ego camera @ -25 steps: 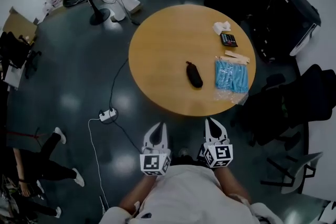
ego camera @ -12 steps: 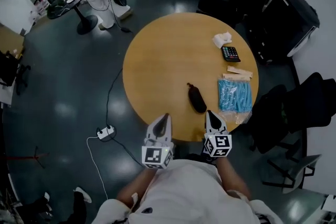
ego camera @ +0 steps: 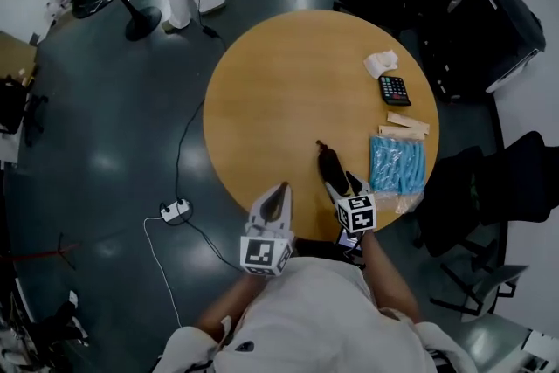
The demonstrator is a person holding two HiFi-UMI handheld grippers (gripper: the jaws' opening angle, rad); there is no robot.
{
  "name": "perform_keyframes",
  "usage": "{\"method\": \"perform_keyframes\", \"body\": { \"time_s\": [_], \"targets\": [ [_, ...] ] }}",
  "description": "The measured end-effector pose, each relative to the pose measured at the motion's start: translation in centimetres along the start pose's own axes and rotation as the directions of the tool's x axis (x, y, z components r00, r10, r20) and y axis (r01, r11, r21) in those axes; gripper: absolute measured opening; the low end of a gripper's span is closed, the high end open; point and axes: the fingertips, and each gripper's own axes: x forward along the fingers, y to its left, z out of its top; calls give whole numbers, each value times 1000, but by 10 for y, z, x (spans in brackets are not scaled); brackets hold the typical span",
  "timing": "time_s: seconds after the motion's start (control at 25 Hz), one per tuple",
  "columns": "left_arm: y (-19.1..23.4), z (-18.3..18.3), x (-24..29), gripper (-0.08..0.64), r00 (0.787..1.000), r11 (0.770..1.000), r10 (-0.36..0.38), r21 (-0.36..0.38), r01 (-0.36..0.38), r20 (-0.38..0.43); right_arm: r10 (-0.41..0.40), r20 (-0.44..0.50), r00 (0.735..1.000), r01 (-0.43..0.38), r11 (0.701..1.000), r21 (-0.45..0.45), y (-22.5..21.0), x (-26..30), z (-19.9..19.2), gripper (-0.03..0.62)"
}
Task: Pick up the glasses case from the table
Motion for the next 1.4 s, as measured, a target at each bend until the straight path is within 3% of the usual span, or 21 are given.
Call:
{"method": "perform_keyframes", "body": {
  "time_s": [0.16, 0.44, 0.64, 0.84, 0.92, 1.04, 1.12, 1.2, 1.28, 1.4],
  "targets": [
    [5, -10, 2, 6, 999, 999, 31, -21, -32, -28, 3, -198, 980, -12, 999, -43, -14, 46, -38, 296],
    [15, -21, -1, 6, 994, 995, 91, -31, -93, -59, -6, -392, 920, -34, 995, -96, -30, 101, -74, 318],
    [17, -23, -5, 6, 992, 993, 109, -29, -111, -63, 6, -451, 893, -61, 992, -107, -29, 113, -81, 337],
    [23, -20, -7, 6, 991, 992, 119, -32, -121, -61, -19, -448, 894, -44, 991, -130, -30, 115, -80, 341],
    [22, -17, -7, 6, 992, 993, 113, -32, -115, -55, -25, -407, 913, -34, 990, -137, -31, 110, -70, 341],
    [19, -10, -7, 6, 994, 995, 96, -22, -98, -44, -2, -271, 963, -37, 989, -140, -25, 85, -33, 341],
    [16, -5, -6, 6, 996, 997, 77, -17, -78, -36, 19, -138, 990, -41, 987, -154, -19, 55, 0, 341],
    [12, 3, -4, 6, 999, 999, 48, -11, -48, -17, 62, 41, 997, -57, 990, -128, -11, 14, 35, 341],
    [7, 12, -3, 6, 1000, 1000, 14, -6, -14, 10, 97, 245, 965, -75, 992, -99, 0, -39, 69, 341],
    [0, 22, 3, 6, 999, 1000, -31, 2, 31, 42, 95, 493, 865, -76, 995, -58, 14, -116, 108, 341]
  ]
}}
